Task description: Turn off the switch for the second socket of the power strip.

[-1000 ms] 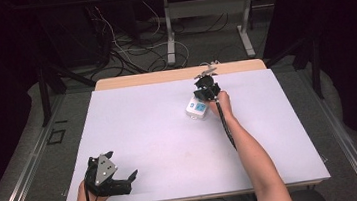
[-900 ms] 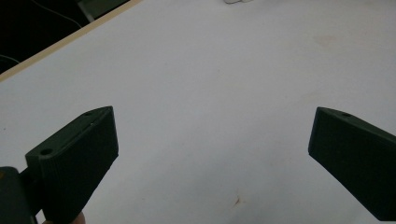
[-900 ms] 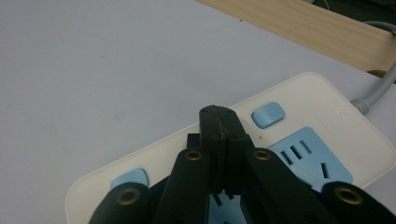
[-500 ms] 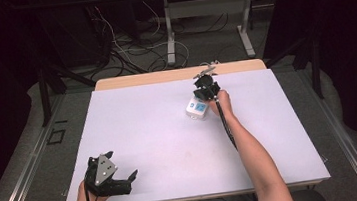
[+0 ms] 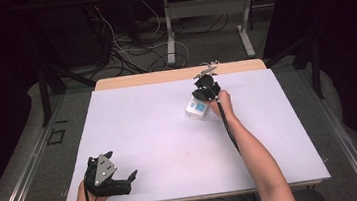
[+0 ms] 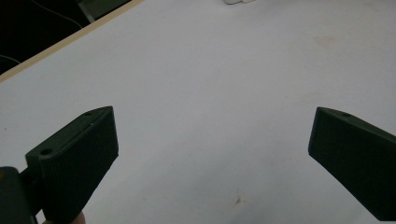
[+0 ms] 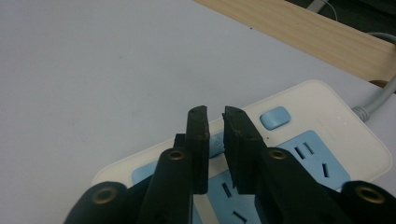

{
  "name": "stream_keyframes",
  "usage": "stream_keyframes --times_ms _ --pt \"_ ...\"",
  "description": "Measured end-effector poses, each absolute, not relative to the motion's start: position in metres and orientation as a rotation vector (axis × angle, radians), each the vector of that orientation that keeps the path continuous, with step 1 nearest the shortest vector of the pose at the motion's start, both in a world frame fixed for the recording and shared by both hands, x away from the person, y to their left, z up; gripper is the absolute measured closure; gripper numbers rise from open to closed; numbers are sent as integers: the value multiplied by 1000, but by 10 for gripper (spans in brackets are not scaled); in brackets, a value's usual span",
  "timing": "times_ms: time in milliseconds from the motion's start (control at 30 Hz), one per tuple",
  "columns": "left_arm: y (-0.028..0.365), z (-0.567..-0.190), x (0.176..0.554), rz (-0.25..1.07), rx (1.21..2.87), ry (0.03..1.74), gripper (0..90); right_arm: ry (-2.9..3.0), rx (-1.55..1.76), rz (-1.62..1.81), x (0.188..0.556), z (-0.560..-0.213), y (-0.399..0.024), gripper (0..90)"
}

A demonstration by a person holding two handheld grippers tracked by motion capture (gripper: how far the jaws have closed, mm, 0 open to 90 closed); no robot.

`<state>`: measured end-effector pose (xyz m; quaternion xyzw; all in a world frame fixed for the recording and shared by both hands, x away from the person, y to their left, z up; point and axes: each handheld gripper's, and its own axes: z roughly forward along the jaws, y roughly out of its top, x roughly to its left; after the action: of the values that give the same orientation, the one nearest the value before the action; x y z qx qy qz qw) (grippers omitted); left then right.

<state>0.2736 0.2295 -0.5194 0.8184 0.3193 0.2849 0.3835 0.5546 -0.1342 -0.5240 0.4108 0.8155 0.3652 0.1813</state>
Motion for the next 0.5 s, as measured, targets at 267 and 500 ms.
stream_keyframes --times_ms 267,500 --pt "229 -519 273 712 2088 818 14 2366 1152 1082 543 -516 -140 452" --pt "230 -519 273 724 2091 815 14 2415 1127 1141 529 -513 -146 297"
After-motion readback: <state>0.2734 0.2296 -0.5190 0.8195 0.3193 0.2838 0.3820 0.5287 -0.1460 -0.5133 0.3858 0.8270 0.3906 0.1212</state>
